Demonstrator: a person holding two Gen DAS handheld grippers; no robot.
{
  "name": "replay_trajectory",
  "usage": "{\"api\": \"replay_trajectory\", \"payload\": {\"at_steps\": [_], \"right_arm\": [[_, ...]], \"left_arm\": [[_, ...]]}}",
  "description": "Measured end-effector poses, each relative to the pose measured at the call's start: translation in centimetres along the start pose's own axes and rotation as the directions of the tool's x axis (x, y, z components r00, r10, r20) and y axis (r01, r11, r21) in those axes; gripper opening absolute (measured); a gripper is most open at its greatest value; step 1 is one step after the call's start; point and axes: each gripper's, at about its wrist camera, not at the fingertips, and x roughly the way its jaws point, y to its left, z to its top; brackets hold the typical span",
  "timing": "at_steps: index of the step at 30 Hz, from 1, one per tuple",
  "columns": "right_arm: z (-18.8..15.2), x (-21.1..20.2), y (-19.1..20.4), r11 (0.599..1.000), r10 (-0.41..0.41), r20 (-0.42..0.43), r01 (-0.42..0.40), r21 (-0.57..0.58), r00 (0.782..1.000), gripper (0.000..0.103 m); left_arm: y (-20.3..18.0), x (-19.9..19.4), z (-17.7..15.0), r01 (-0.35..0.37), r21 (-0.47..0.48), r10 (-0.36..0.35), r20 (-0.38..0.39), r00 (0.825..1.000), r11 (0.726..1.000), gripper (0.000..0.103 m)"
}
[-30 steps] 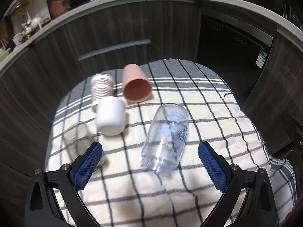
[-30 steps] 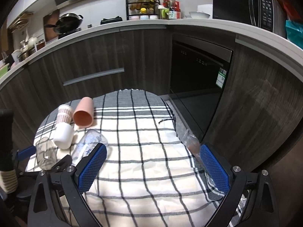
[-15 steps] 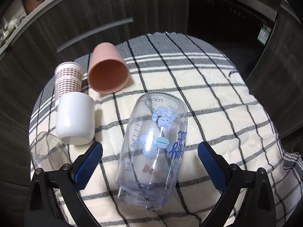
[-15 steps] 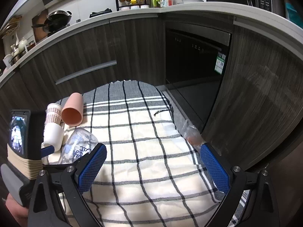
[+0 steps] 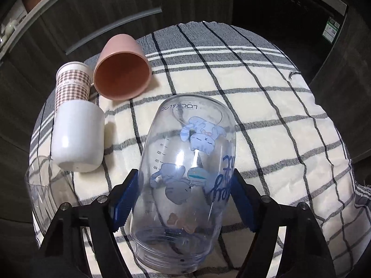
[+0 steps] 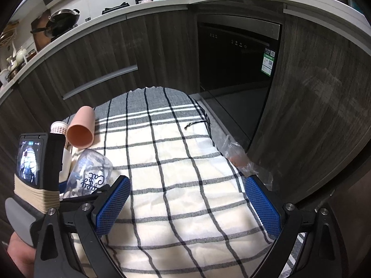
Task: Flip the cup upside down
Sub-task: 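Lift the clear bottle with the right tool and rotate it upright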
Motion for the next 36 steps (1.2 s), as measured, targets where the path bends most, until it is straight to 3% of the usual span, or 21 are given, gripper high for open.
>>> {"api": "replay_trajectory", "payload": {"at_steps": [7,11,16,22,31,36], "right_arm": [[0.0,-1.3,-0.8,1.0,0.001,0.0,-0.001,-0.007,1.0,0.1],[-0.6,-2.4,-1.1,1.0,0.013,-0.015,-0.013,-0.027,1.0,0.1],[-2.3,-3.7,-1.7,0.997,0.033,-0.063,-0.038,-0.07,0.997,0.1],[-3.8,-5.1,-1.8,0.99,0.014,-0.073,-0.024,-0.139,0.997,0.099],[-4.8,-5.9,-1.1,0.985,0.015,-0.083,-0.029,-0.173,0.996,0.099],[-4.9,-6.3,-0.7,0.982,0.023,-0.078,-0.037,-0.183,0.997,0.099]], "left_arm": [[0.2,-2.2,-1.9,0.011,-0.059,-0.012,-0.02,1.0,0.998,0.075],[1.0,-3.9,-4.5,0.017,-0.149,-0.025,-0.047,0.999,0.989,0.075],[1.4,-5.6,-9.1,0.04,-0.263,-0.061,-0.071,0.996,0.964,0.075],[1.6,-6.6,-14.0,0.058,-0.4,-0.111,-0.11,0.988,0.915,0.074],[1.3,-7.0,-14.9,0.092,-0.384,-0.141,-0.102,0.985,0.919,0.075],[1.7,-7.6,-15.1,0.1,-0.394,-0.149,-0.093,0.984,0.913,0.088]]}}
